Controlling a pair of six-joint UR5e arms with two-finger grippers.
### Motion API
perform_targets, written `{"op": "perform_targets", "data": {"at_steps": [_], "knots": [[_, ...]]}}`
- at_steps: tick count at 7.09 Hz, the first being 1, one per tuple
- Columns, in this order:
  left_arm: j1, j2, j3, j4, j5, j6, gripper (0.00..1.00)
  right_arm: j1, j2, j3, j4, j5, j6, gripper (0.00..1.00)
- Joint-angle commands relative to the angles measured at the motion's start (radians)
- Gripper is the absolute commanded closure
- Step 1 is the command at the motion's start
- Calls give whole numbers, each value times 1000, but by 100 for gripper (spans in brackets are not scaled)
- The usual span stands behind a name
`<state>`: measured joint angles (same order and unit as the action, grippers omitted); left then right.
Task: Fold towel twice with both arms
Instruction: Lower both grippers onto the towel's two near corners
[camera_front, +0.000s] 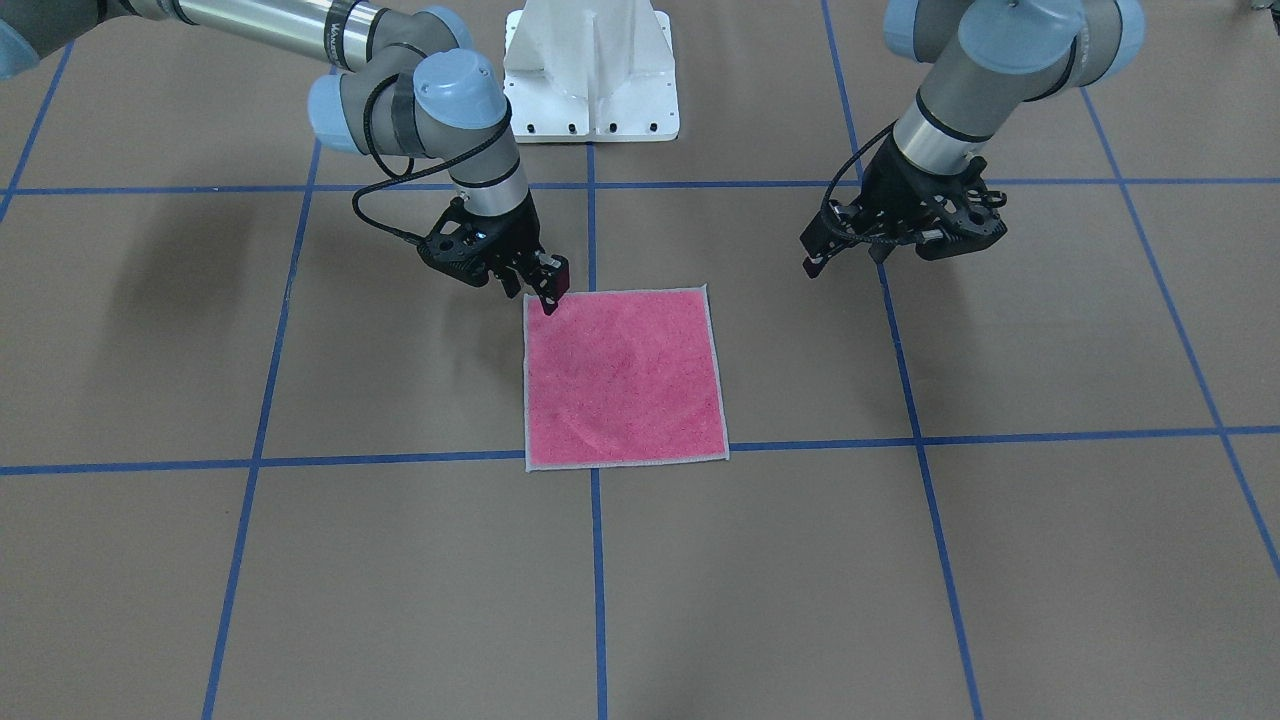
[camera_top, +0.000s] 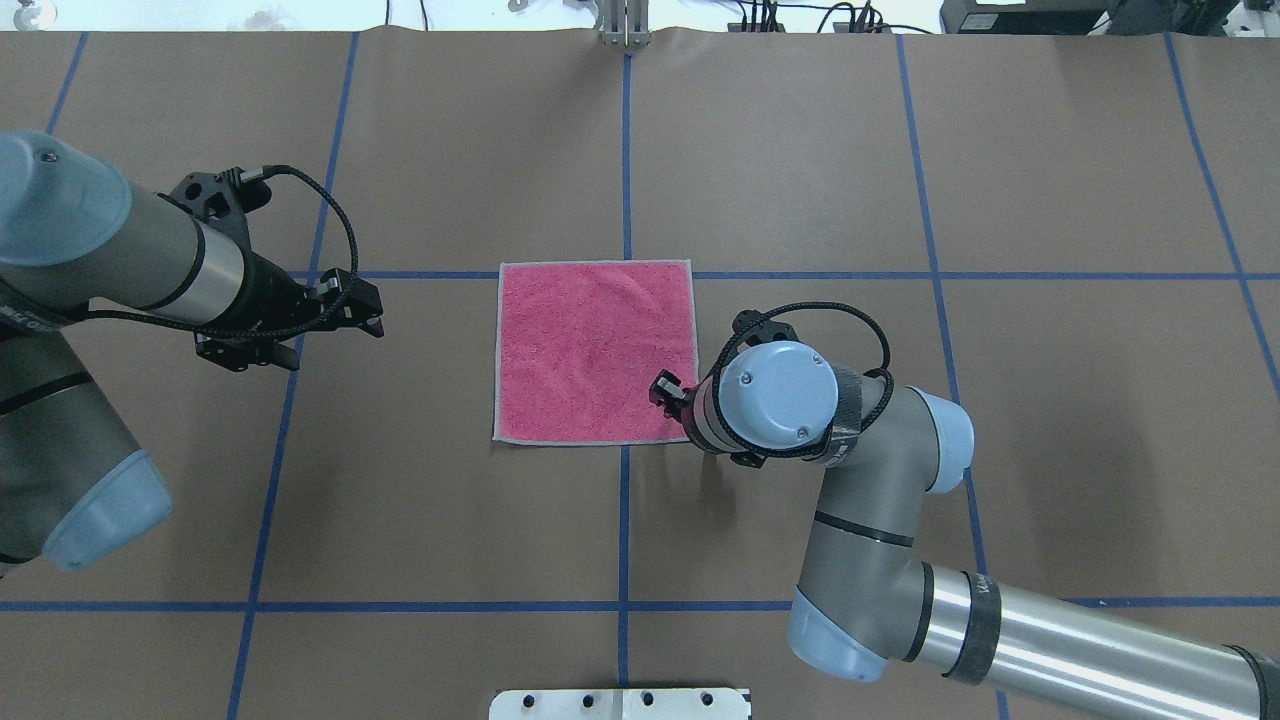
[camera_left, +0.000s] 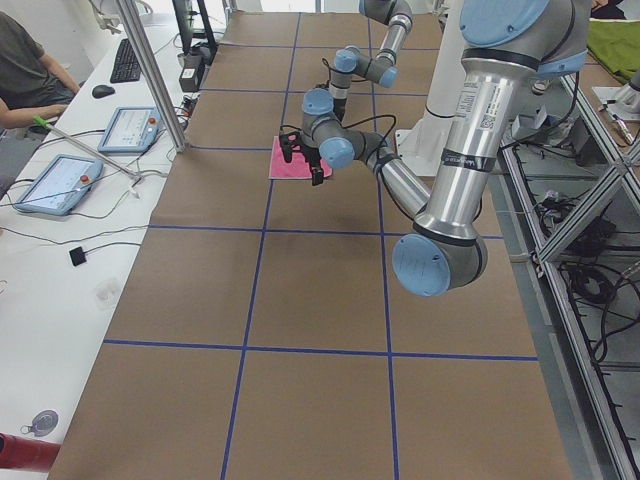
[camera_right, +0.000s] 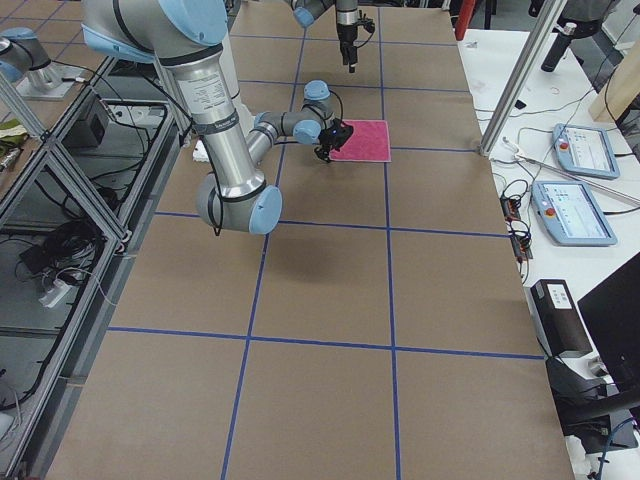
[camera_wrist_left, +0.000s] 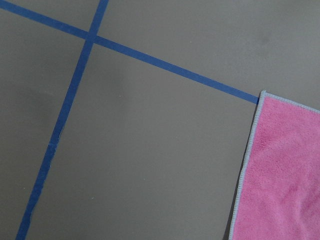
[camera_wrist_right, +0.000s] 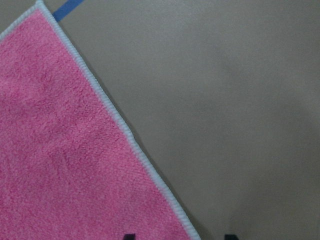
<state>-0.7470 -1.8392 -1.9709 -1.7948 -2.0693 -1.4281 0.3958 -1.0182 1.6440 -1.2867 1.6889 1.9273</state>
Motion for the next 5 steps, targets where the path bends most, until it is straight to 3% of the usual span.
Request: {"op": "perform_targets", "data": {"at_steps": [1,5], "knots": [[0,0,0,0,0,0,0,0,4,-4,0,0,2,50],[0,3,-2,0,0,0,0,0,6,-4,0,0,6,79]]}}
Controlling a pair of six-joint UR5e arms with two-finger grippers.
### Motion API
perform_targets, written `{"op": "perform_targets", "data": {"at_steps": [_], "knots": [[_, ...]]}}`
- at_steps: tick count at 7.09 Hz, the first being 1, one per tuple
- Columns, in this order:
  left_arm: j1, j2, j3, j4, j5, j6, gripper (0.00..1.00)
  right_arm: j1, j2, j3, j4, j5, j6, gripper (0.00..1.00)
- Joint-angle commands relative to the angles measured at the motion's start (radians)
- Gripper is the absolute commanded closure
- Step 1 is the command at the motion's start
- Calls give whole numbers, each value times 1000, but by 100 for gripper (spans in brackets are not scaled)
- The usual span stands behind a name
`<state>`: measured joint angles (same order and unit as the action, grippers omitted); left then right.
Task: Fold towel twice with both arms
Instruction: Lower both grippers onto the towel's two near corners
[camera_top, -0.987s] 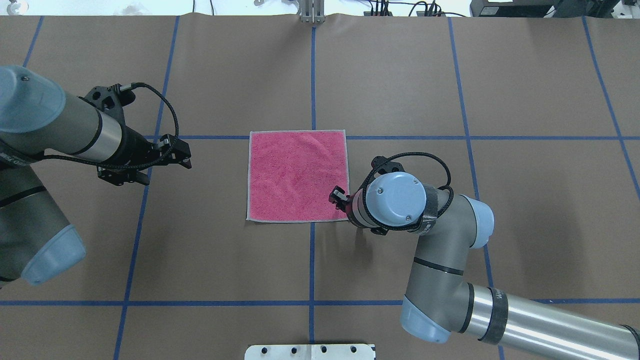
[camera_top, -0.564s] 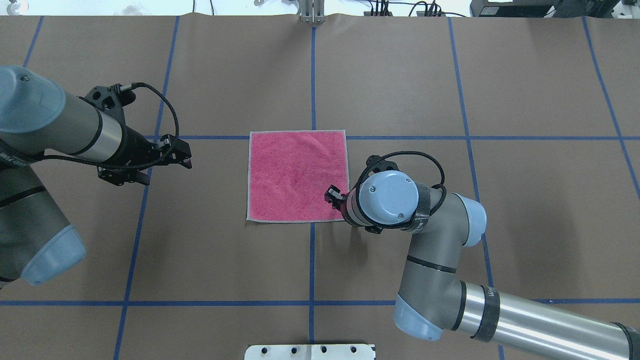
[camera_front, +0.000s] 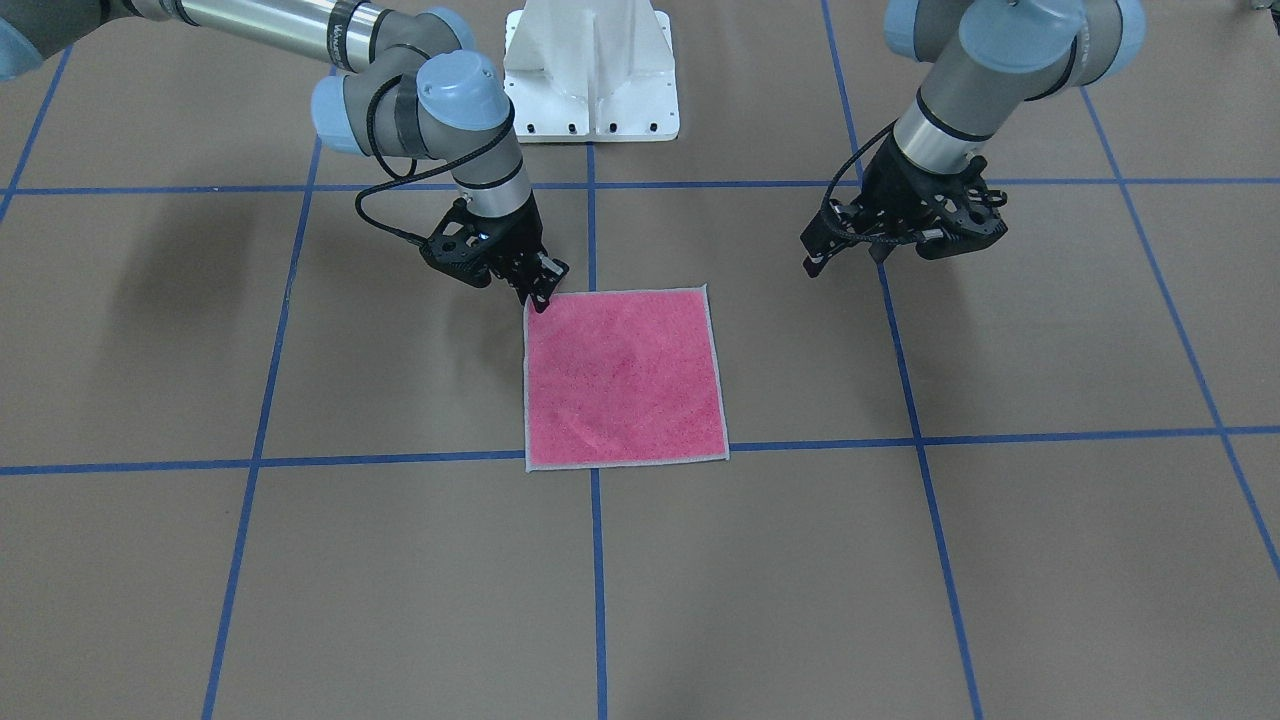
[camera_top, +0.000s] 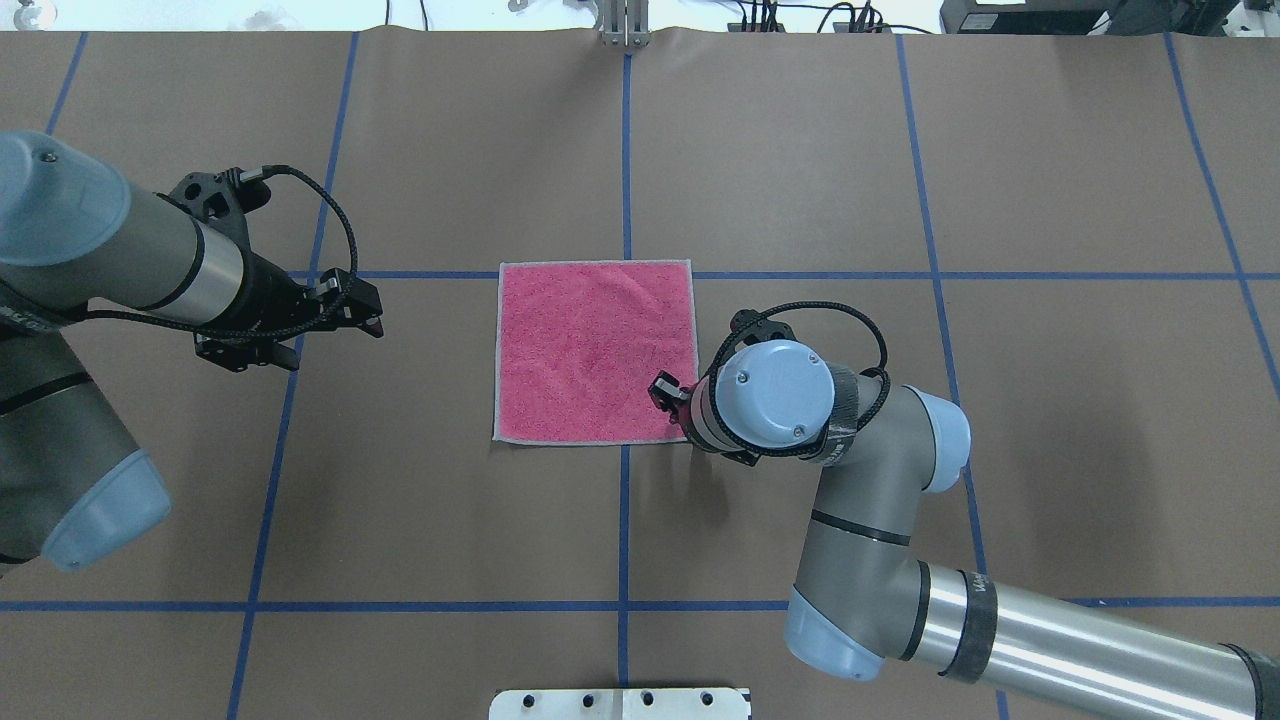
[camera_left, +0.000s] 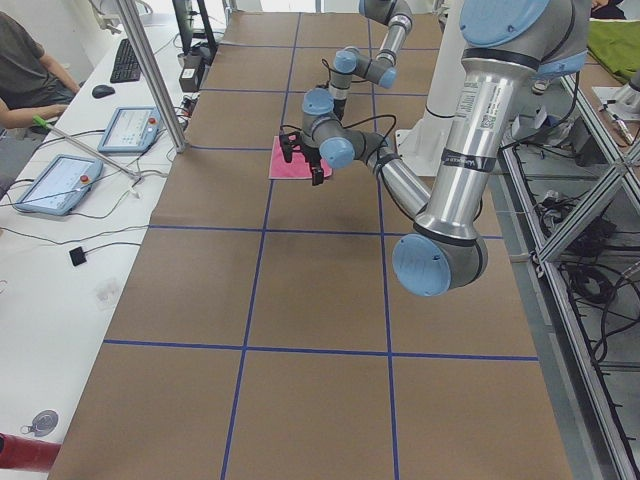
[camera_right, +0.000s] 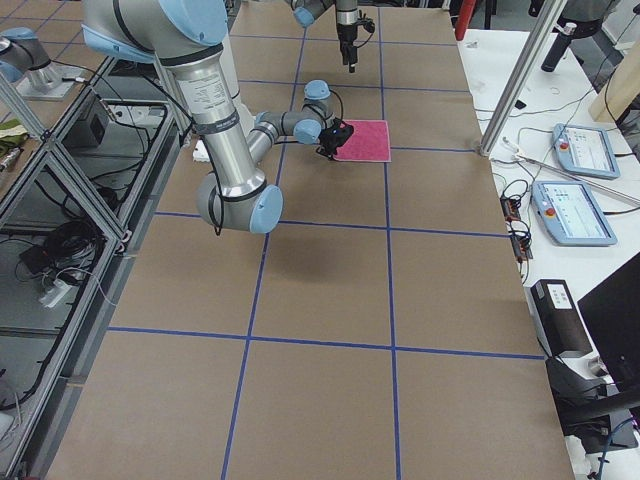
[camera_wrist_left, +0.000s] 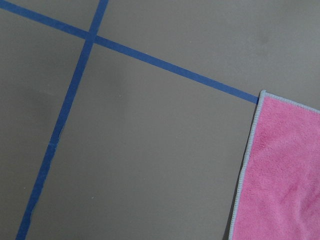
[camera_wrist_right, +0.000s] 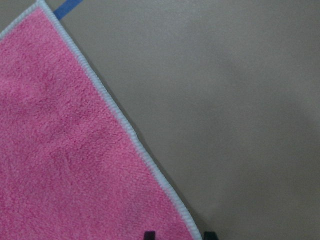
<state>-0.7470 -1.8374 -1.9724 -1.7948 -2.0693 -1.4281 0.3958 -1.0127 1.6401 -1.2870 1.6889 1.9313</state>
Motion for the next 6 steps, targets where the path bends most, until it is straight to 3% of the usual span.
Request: {"op": "perform_targets", "data": {"at_steps": [1,2,6], "knots": [[0,0,0,0,0,-2,0,0,0,3,2,0,0,91],[3,0,3,0,2,-3,0,2,0,15,-3,3,0,99],[58,-43,30,2,48,-75,0,6,-38,75,-14,8,9,100]]}}
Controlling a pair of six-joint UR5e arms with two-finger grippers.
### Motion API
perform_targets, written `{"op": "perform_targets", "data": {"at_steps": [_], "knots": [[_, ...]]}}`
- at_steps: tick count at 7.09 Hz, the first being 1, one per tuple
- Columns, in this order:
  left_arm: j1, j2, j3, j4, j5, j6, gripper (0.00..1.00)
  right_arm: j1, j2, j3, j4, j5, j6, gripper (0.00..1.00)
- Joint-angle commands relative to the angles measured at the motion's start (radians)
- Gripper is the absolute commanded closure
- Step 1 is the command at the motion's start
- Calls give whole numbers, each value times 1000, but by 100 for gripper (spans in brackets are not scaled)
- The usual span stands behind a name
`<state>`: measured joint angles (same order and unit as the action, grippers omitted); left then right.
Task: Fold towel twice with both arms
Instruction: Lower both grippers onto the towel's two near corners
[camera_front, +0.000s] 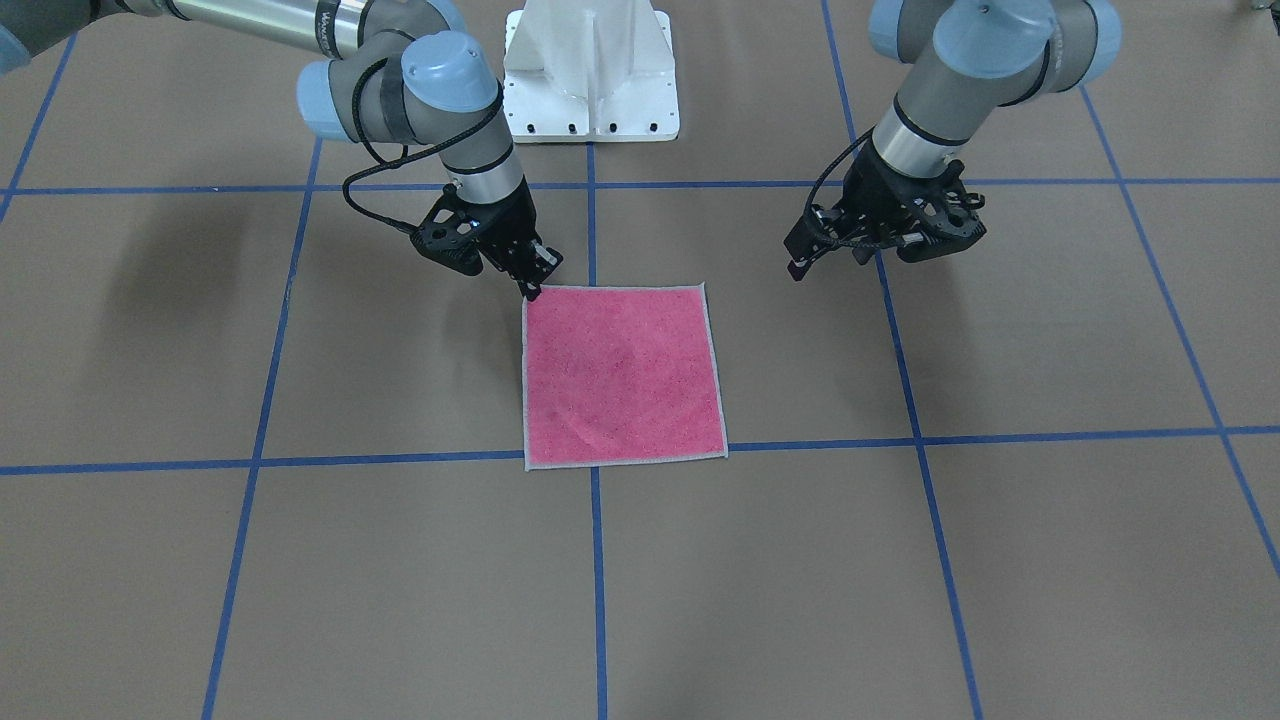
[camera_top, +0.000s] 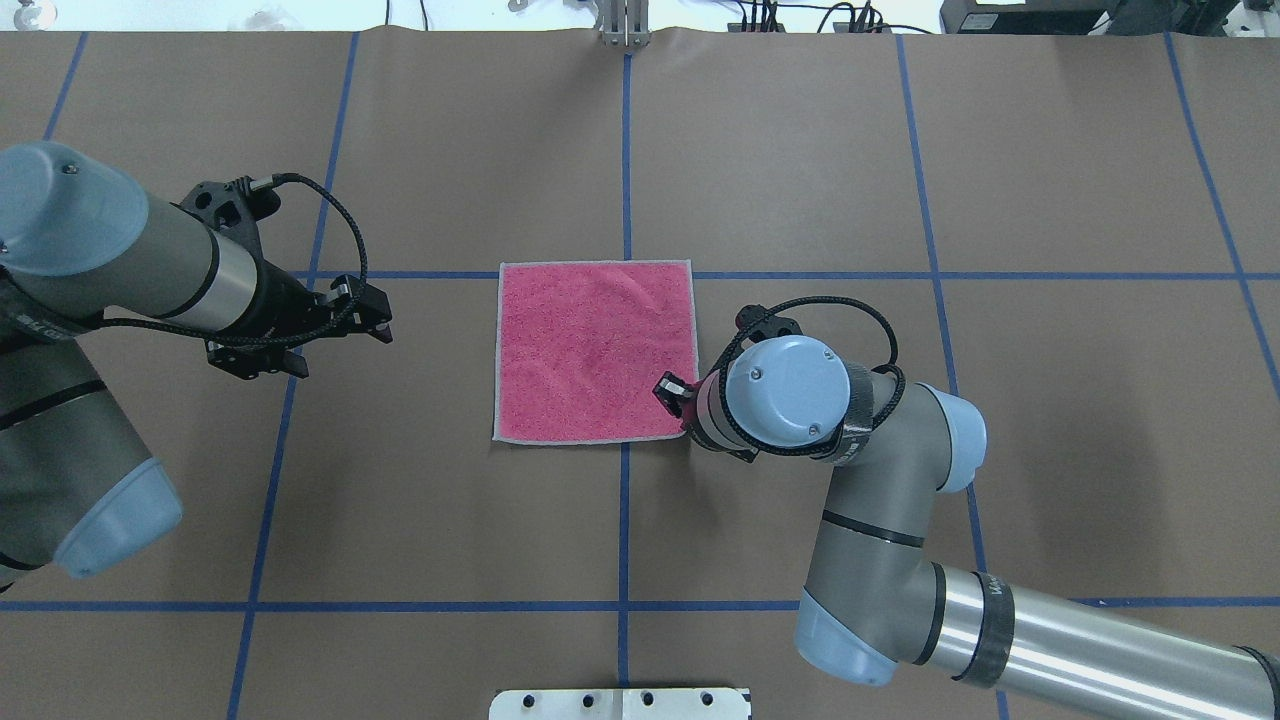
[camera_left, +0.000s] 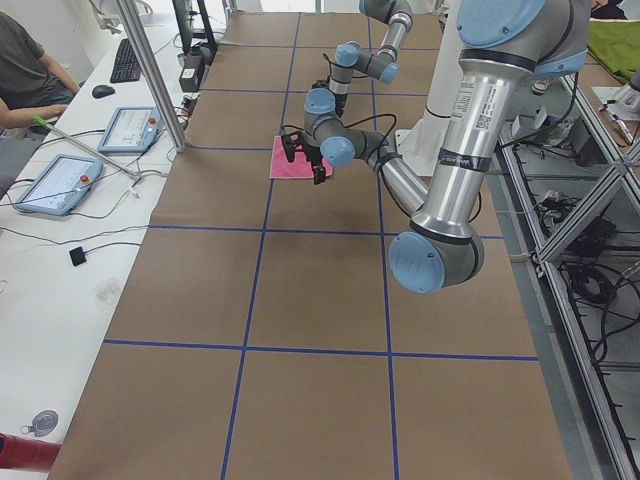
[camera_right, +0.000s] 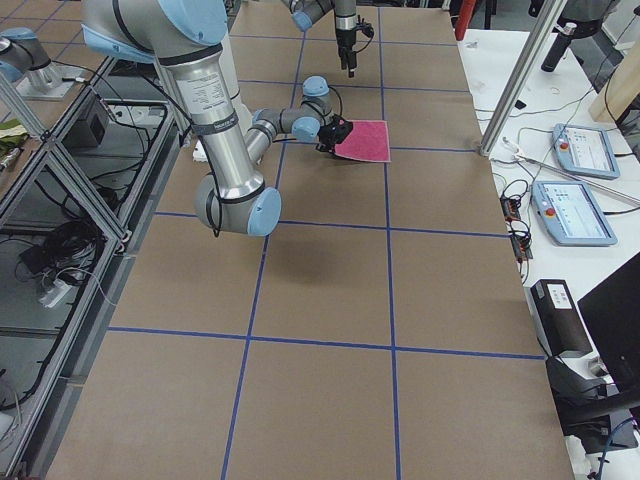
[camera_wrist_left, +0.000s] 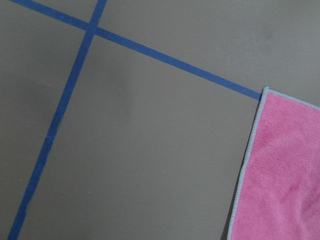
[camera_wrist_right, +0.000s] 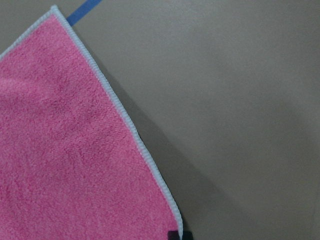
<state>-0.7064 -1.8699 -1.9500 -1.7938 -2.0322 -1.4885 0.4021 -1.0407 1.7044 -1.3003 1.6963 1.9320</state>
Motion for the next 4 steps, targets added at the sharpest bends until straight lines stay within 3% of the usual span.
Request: {"op": "perform_targets", "data": {"at_steps": [1,4], "knots": [[21,-23,8,1,10,-30,0,-3,-21,27,-4,0,43,100],[47,-96,67,1,12,-91,0,-42,-36,95,-65,-6,94,100]]}}
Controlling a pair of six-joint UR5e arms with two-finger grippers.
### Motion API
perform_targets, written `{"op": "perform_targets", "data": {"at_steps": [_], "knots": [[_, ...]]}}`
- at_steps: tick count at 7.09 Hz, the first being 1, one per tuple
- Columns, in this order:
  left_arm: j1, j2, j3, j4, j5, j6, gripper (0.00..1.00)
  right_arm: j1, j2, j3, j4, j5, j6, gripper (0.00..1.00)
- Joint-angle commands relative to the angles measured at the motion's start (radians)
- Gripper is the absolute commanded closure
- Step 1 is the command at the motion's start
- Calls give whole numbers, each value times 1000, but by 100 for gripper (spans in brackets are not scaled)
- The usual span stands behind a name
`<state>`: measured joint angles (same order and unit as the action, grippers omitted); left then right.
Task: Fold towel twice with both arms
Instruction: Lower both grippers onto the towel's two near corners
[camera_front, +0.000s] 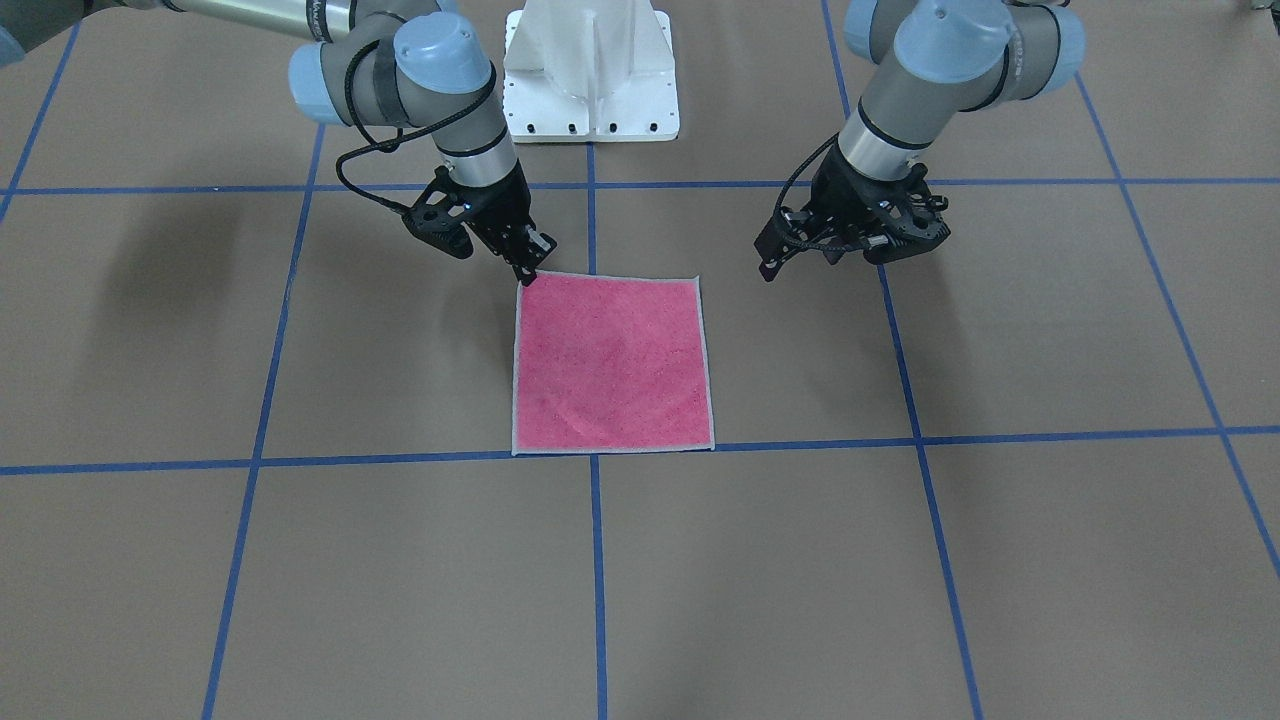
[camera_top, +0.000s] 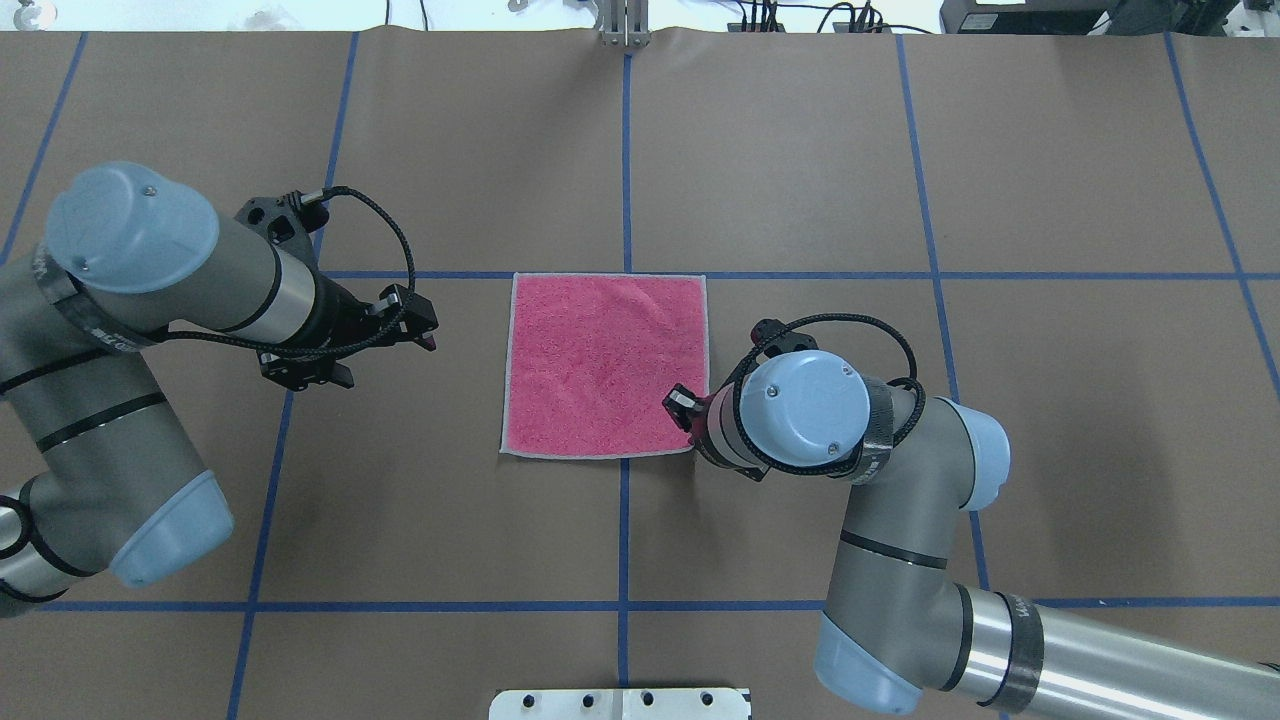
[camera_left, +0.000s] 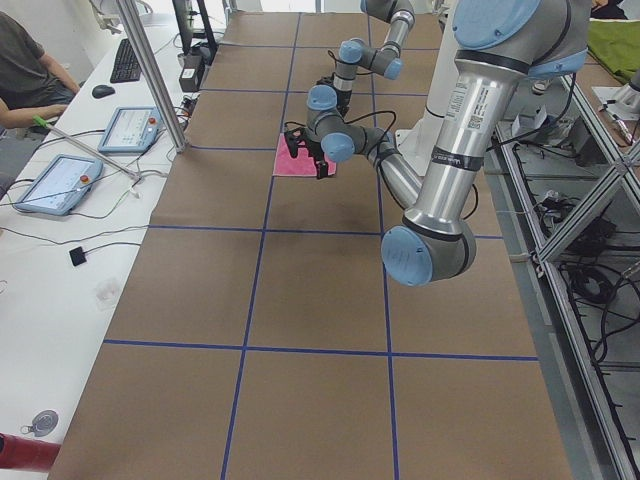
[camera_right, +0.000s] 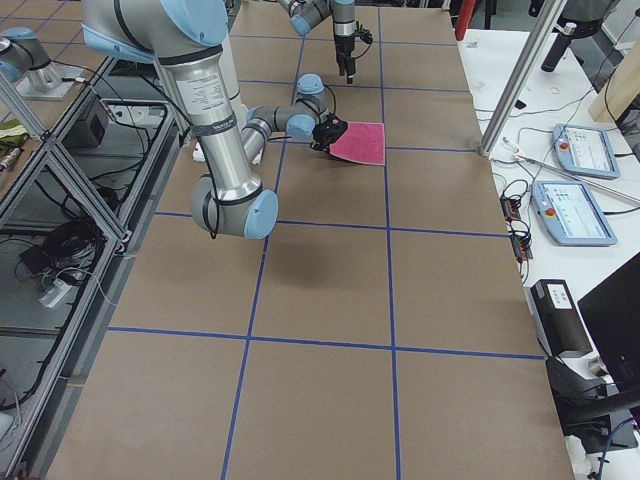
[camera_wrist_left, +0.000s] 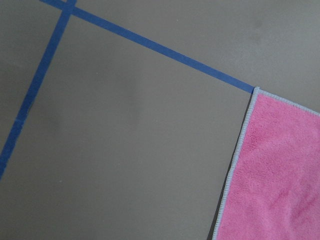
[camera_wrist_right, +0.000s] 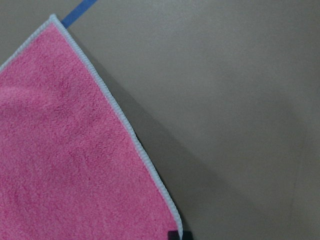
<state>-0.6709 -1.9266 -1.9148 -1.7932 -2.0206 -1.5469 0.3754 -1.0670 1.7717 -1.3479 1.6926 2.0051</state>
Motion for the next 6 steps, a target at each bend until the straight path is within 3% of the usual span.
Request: {"op": "perform_targets", "data": {"at_steps": [1,3,6], "knots": [[33,-73,57,0,2,-65,0,-21,-14,34,-23,-4,30,100],[135,-96,65,-8,112,-155,2,-23,-27,34,-23,-2,29,100],[215,-101,125,-94,172,-240,7,-24,-21,34,-23,1,29,100]]}}
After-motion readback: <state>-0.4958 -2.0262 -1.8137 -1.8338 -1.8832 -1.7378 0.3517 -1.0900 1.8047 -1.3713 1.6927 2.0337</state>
